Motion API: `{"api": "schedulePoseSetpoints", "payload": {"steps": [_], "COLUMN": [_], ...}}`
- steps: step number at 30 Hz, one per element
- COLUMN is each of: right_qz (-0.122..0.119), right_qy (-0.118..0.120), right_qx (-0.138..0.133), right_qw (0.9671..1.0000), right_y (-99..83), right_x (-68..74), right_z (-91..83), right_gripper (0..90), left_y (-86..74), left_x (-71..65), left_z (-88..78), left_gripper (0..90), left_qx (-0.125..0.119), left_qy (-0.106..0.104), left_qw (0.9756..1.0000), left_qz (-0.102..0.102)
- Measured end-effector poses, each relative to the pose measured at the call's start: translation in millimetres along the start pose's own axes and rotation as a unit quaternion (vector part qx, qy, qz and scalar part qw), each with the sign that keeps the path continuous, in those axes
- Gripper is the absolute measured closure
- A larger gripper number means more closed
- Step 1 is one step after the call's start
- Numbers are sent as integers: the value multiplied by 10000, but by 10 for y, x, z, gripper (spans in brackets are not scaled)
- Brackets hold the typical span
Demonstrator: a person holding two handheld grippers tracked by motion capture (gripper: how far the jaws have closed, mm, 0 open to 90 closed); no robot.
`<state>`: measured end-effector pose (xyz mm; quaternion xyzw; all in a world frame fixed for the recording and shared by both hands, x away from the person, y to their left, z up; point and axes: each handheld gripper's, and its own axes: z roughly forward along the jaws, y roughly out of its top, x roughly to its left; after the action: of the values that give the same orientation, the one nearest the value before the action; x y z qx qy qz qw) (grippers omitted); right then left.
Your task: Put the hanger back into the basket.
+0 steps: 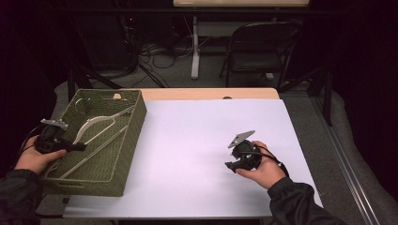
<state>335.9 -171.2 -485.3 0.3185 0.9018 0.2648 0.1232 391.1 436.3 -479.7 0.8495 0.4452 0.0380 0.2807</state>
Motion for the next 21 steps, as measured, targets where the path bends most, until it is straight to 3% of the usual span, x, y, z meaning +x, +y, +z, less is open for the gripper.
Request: {"api": "schedulePoseSetpoints", "payload": {"steps": [8, 11, 13, 14, 16, 19, 21], "right_qz": [-8, -26, -8, -11, -1, -3, 38], "right_qy": [-10, 0, -5, -13, -13, -16, -22], "right_qx": [41, 19, -9, 30, 67, 50, -2], "right_qw": [10000, 10000, 10000, 10000, 10000, 10000, 10000], "right_y": [-1, -4, -8, -8, -9, -12, -19], "right_x": [5, 1, 1, -2, -3, -2, 3], "right_z": [-7, -8, -7, -13, -19, -30, -40], "right_gripper": [517, 517, 517, 516, 516, 513, 511], "left_y": [0, 1, 2, 2, -2, -28, -41], "left_x": [-11, 0, 10, 12, 20, 26, 10], "left_z": [12, -39, -96, -142, -201, -325, -416], "left_gripper": [864, 784, 632, 598, 515, 471, 454], "left_qx": [83, -126, -402, -507, -505, -617, -724], "left_qy": [120, 228, 390, 495, 705, 1046, 1089], "left_qw": [9999, 9996, 9981, 9972, 9959, 9922, 9907], "left_qz": [16, -107, -249, -258, -272, -291, -373]}}
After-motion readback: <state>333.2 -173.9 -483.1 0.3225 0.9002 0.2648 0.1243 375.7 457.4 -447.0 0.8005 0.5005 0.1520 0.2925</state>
